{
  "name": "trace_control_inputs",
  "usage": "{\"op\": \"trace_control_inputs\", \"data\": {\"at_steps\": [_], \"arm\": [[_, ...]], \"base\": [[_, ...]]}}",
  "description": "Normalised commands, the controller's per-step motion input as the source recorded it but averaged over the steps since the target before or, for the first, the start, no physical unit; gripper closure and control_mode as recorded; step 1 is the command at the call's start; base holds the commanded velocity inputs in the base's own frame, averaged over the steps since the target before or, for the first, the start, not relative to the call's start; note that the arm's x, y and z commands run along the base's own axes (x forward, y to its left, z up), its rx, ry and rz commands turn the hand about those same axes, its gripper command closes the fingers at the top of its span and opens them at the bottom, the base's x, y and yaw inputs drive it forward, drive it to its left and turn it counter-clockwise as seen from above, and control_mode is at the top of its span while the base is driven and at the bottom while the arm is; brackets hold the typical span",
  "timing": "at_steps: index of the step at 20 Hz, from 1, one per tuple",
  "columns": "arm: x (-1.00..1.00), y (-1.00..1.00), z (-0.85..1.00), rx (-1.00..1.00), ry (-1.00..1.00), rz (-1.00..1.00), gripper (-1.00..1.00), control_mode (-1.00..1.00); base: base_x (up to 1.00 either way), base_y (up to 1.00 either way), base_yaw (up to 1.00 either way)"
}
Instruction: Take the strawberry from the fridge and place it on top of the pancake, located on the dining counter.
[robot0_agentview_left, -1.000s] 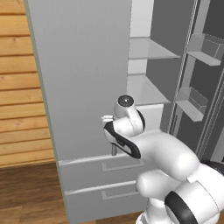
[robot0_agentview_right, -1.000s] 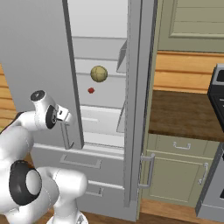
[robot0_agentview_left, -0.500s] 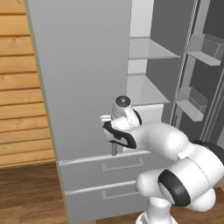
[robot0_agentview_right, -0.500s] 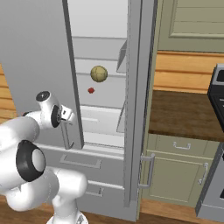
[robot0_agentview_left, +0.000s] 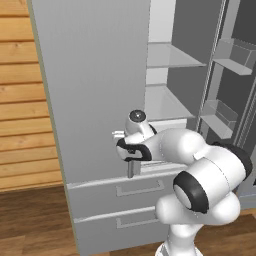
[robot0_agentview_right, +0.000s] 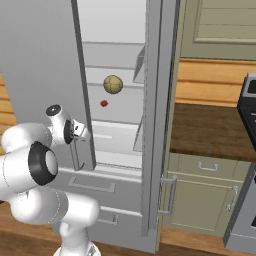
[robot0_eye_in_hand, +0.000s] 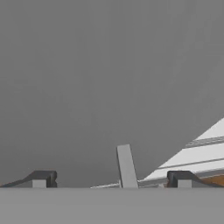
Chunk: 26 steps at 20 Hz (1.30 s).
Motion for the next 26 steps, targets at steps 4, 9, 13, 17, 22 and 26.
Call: {"op": "trace_control_inputs", "data": {"at_steps": [4,9,13,17,22,26], "arm": [[0.04,0.18,-0.2,0.0,-0.01,0.0,-1.0,-1.0],[-0.01,0.03,-0.17,0.01,0.0,0.0,1.0,-1.0],[-0.19,0.0,-0.23,0.03,0.0,0.0,1.0,-1.0],[-0.45,0.07,-0.29,0.04,0.0,-0.02,1.0,-1.0],[-0.58,0.3,-0.28,0.0,0.0,-0.11,1.0,-1.0],[-0.39,0.59,-0.26,-0.01,0.0,-0.17,1.0,-1.0]], "base": [[0.0,0.0,0.0],[0.0,0.0,0.0],[0.0,0.0,0.0],[0.0,0.0,0.0],[0.0,0.0,0.0],[0.0,0.0,0.0]]}}
